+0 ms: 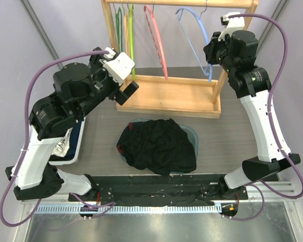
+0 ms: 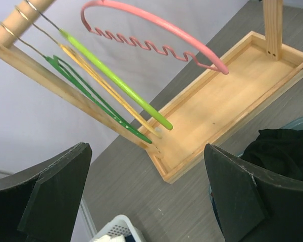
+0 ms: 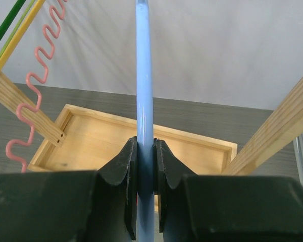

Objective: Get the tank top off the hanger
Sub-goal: Place the hanger at the clothesline, then reset both arms

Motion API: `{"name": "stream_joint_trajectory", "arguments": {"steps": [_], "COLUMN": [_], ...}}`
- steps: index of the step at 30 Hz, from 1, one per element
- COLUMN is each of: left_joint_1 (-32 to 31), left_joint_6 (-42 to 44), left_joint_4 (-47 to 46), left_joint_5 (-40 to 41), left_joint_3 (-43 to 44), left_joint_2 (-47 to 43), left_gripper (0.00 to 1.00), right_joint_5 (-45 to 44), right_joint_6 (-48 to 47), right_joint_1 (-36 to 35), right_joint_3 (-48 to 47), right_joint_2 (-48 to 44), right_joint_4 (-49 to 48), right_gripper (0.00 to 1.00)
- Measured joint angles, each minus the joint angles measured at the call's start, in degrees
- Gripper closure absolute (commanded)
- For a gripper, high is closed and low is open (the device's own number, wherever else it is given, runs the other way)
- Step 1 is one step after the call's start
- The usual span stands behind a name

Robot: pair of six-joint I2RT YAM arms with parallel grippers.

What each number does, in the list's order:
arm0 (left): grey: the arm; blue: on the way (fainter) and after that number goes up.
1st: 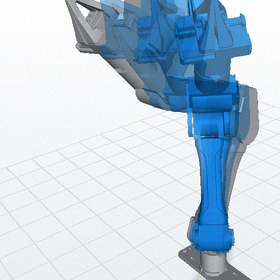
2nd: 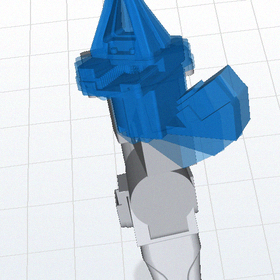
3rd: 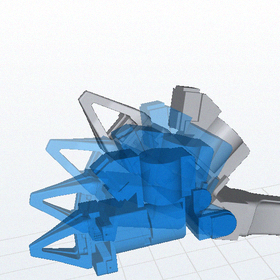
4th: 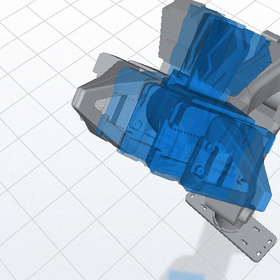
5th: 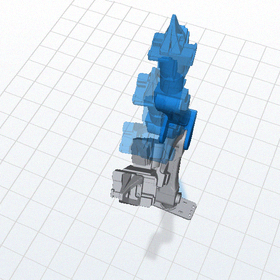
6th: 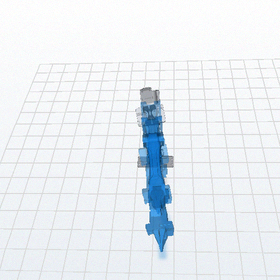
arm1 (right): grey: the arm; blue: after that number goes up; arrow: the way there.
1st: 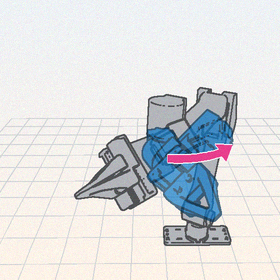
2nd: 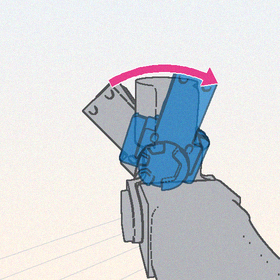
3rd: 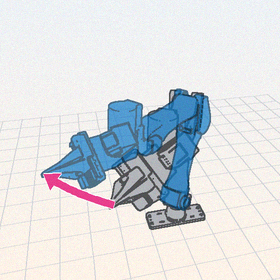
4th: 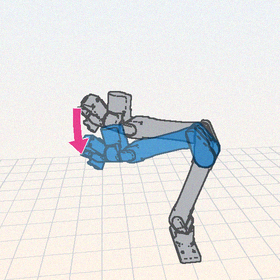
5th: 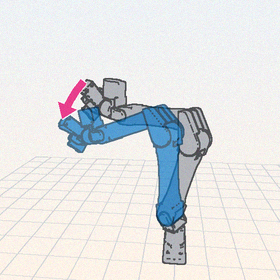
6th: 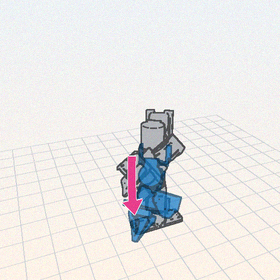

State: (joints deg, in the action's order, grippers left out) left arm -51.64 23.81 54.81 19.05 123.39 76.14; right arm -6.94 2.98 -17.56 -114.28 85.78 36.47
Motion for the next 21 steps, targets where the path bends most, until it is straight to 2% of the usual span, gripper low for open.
{"name": "stream_joint_trajectory", "arguments": {"steps": [7, 14, 21], "left_joint_1": [1.36, 3.04, 4.85], "left_joint_6": [-2.80, -5.84, -7.78], "left_joint_4": [-0.68, -1.03, -1.01], "left_joint_5": [1.38, 1.46, 0.90], "left_joint_3": [-3.56, -3.76, -3.76], "left_joint_2": [1.51, 2.45, 2.43], "left_gripper": [0.00, 0.00, 0.00], "right_joint_5": [-1.01, -1.73, -1.07], "right_joint_6": [-1.03, -3.41, -4.44], "right_joint_1": [0.13, 1.60, 1.68], "right_joint_3": [-0.09, -4.42, -1.16], "right_joint_2": [0.28, 4.79, 6.64], "right_joint_4": [-0.11, 2.23, -1.16], "right_gripper": [0.99, 0.99, 0.99]}}
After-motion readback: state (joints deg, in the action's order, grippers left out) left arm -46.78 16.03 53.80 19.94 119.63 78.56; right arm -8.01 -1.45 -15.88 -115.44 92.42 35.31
